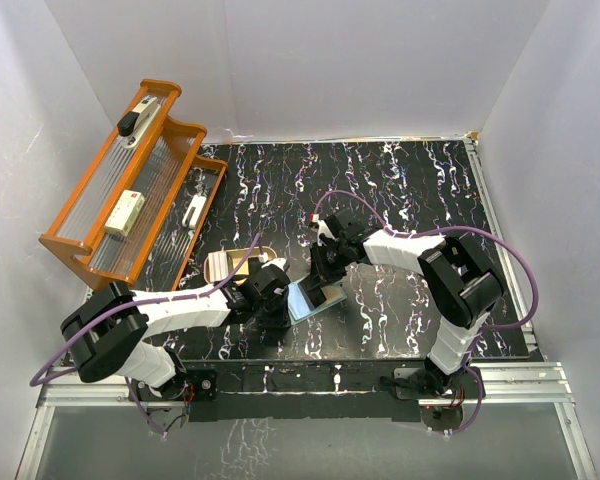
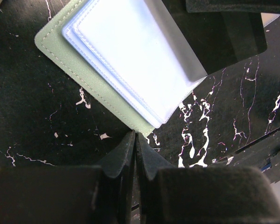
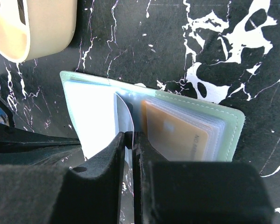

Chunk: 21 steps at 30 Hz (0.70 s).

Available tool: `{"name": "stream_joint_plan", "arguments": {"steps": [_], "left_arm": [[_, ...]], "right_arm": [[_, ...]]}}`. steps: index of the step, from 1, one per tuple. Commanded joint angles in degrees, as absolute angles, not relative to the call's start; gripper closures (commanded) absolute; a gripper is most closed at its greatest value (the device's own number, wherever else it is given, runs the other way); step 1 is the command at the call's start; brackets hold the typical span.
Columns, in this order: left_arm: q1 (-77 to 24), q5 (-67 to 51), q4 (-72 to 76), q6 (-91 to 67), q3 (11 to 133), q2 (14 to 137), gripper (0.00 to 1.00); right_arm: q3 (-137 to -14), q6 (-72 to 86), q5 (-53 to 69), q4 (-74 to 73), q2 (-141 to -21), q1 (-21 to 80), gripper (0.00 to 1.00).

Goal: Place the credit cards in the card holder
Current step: Insert the credit card into the card holder.

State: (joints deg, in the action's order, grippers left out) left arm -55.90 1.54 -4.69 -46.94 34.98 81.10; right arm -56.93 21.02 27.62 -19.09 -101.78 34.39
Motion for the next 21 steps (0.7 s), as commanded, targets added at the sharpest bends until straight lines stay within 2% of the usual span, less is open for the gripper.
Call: {"name": "stream_joint_plan", "arguments": {"steps": [1, 19, 21], "left_arm": [[-56.3, 5.4, -11.2, -45.9, 32.4, 84.1, 0.95], [-56.3, 5.5, -11.2, -45.9, 32.6, 84.3, 0.95], [-56.3, 5.5, -11.3, -45.9, 32.7, 84.2, 0.95]], "right_arm": [[-55.9, 17.1, 22.3, -23.6, -105.4, 34.9, 0.93], [-56.6, 17.5, 22.9, -22.8, -107.2, 36.2, 0.93], [-56.9, 17.5, 22.2, -23.7, -106.8, 36.2, 0.9]]}}
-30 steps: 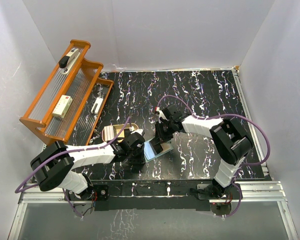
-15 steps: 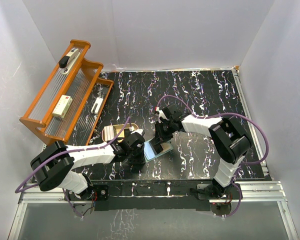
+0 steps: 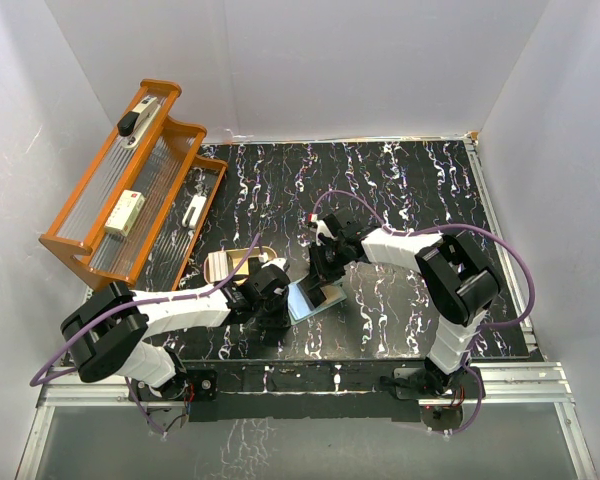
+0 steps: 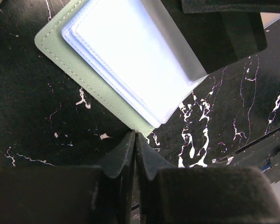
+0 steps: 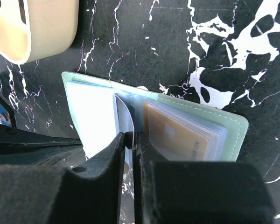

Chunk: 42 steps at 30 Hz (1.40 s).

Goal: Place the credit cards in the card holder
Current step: Insert the credit card into the card holder.

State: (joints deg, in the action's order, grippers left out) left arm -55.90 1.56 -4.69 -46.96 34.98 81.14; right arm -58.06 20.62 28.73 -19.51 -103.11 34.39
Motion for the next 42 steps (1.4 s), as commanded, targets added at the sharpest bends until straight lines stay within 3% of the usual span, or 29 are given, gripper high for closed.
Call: {"name": "stream_joint_plan", "arguments": {"steps": [1, 8, 15, 18, 42], "left_arm": [[-56.3, 5.6, -11.6, -46.1, 32.8, 84.1, 0.95], [-56.3, 6.7, -13.2, -47.0, 33.1, 80.0, 0.92], [-56.3, 6.7, -13.6, -48.0, 33.4, 78.7, 0.88], [-56.2, 6.8, -13.4, -48.1, 33.3, 77.4, 0.88], [-56.2, 5.3, -8.5, -46.0, 39.3, 81.2, 0.87]], "right_arm": [[-57.3, 17.6, 21.1, -24.8, -106.4, 36.3, 0.86], [-60.3, 18.7, 11.3, -31.0, -100.4, 36.3, 0.62], [-61.3, 19.2, 7.9, -32.6, -98.2, 36.2, 0.57], [-61.7, 19.3, 7.3, -33.0, -97.7, 36.3, 0.49], [-61.3, 18.1, 3.5, -33.3, -94.3, 35.4, 0.45]]}}
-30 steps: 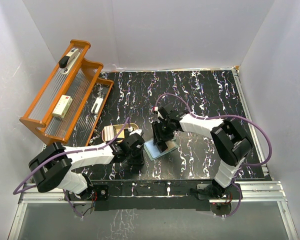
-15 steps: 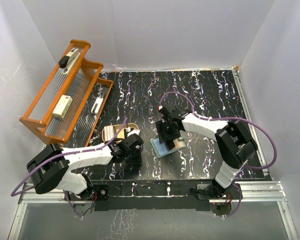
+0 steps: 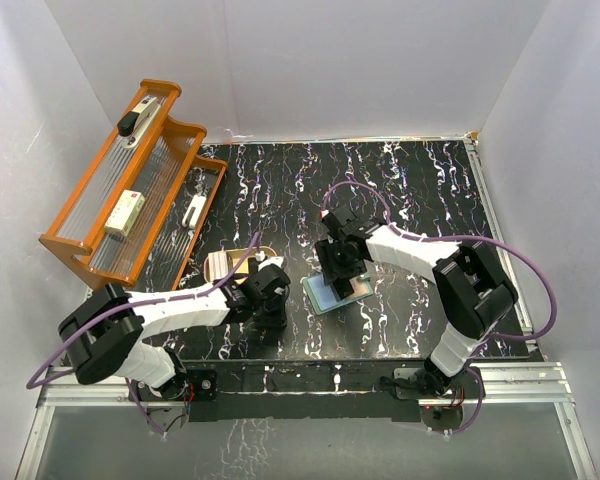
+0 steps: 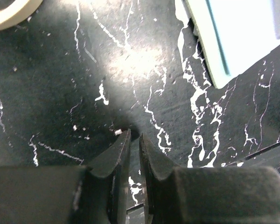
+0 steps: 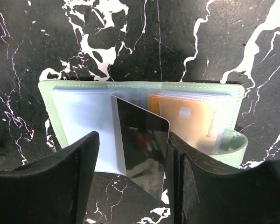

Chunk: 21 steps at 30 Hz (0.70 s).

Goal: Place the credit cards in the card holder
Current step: Insert the credit card into the card holder.

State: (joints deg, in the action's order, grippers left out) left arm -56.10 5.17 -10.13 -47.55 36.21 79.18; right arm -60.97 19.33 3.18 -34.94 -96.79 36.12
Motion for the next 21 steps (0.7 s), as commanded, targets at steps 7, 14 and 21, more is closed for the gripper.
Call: {"name": "stream_joint_plan", "arguments": {"steps": [7, 14, 21], "left_arm": [[-56.3, 4.6, -7.5, -44.6, 43.5, 86.3, 0.87], [-56.3, 5.3, -6.3, -43.9, 44.7, 88.0, 0.87], [-56.3, 6.4, -5.1, -43.2, 45.2, 89.5, 0.87]], "right_arm": [[-59.6, 17.5, 4.0, -31.4, -93.7, 34.5, 0.41], [-58.1, 16.8, 6.3, -29.3, -94.1, 33.8, 0.41], [-57.7, 15.5, 8.6, -27.9, -94.7, 33.8, 0.44]]}}
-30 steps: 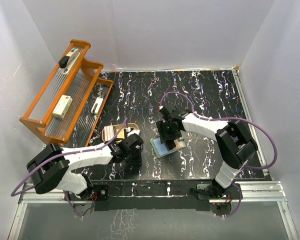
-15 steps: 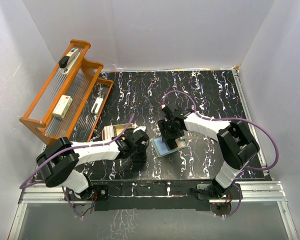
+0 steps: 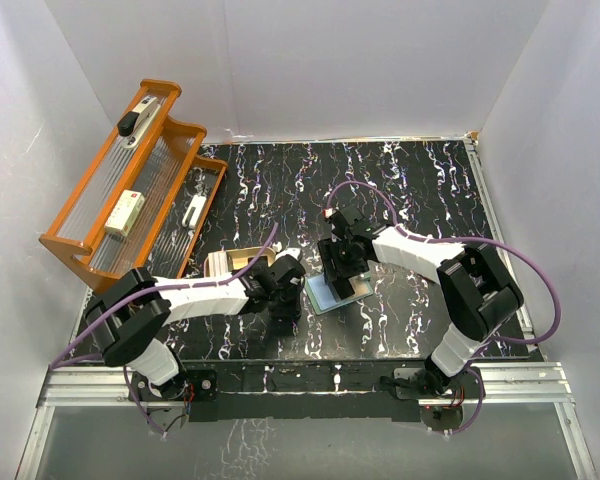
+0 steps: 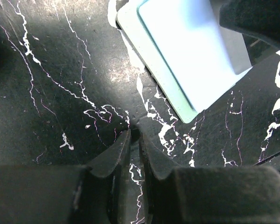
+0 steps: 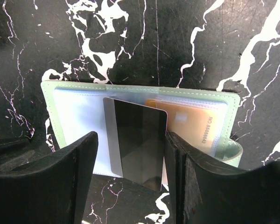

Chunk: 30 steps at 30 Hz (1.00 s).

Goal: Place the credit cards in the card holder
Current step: Insert the credit card into the card holder.

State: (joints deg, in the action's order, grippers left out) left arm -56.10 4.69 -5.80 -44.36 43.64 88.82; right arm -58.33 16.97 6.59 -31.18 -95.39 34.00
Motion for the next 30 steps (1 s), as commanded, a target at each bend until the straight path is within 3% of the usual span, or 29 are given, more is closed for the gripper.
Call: {"name": "stream_joint_plan", "arguments": {"steps": [1, 15, 30], "left_arm": [[-56.3, 6.7, -5.0, -43.0, 45.4, 89.7, 0.87], [-56.3, 8.9, -4.7, -42.8, 45.5, 90.0, 0.89], [-56.3, 9.3, -4.7, -43.8, 43.7, 88.2, 0.9]], "right_arm": [[-57.7, 15.1, 9.0, -27.9, -94.9, 33.8, 0.45], [-57.1, 14.0, 14.5, -27.0, -95.3, 33.8, 0.47], [-54.2, 23.0, 19.3, -22.4, -94.9, 33.9, 0.49]]}}
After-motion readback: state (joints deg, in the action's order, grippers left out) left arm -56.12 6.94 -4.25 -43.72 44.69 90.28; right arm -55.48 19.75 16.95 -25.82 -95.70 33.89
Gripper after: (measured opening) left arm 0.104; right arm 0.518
